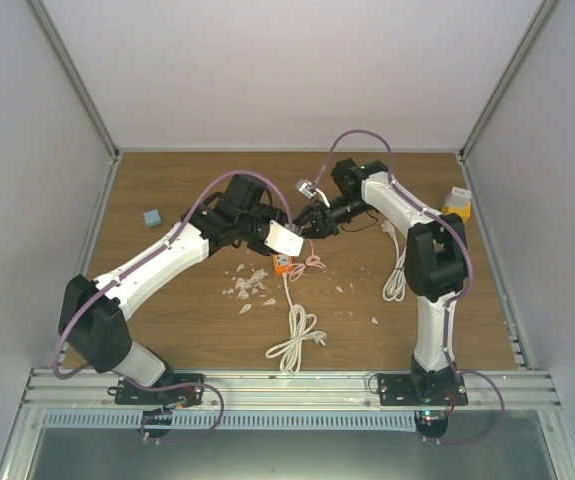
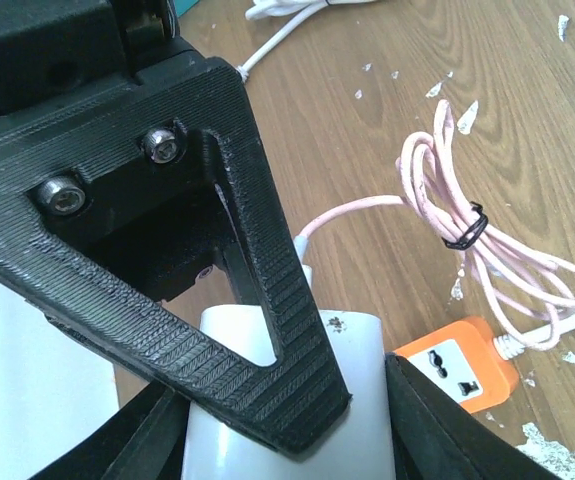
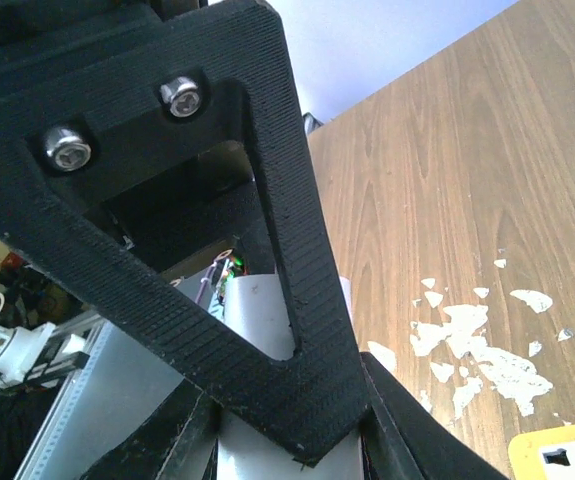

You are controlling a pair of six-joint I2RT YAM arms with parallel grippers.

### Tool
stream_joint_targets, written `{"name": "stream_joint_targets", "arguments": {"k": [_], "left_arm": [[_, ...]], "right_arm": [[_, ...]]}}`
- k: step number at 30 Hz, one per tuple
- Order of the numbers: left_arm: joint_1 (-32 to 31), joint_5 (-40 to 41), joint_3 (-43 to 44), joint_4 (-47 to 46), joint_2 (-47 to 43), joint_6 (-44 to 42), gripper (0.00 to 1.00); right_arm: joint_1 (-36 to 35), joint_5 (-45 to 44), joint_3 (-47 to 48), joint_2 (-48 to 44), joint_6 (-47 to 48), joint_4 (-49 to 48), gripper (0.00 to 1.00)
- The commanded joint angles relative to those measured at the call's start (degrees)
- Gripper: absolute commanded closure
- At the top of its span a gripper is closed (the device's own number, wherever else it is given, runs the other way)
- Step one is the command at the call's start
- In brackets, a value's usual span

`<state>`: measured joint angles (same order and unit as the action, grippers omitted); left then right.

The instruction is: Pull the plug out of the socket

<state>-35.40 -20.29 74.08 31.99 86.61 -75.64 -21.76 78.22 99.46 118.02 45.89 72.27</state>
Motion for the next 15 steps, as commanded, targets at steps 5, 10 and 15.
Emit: {"name": "stream_joint_targets", "arguments": {"k": [5,10,15], "left_arm": [[5.87,-3.69,-2.8,-1.89,-3.36,5.13,0.77],[12.0,-7.71,-3.33,-0.87,-4.08,8.88,0.78],[20.38,-10.92,-5.12,-0.06,-4.88,10.43,0.79]], "right_arm": [[2.48,4.15,-1.36,-1.49,-1.37,-4.2,0.48],[4.43,0.41,-7.31,-6.34,-12.66,-18.75,0.32],[4.49,-7.57,-15.55,-12.47,-22.41,-34.65,0.25]]}}
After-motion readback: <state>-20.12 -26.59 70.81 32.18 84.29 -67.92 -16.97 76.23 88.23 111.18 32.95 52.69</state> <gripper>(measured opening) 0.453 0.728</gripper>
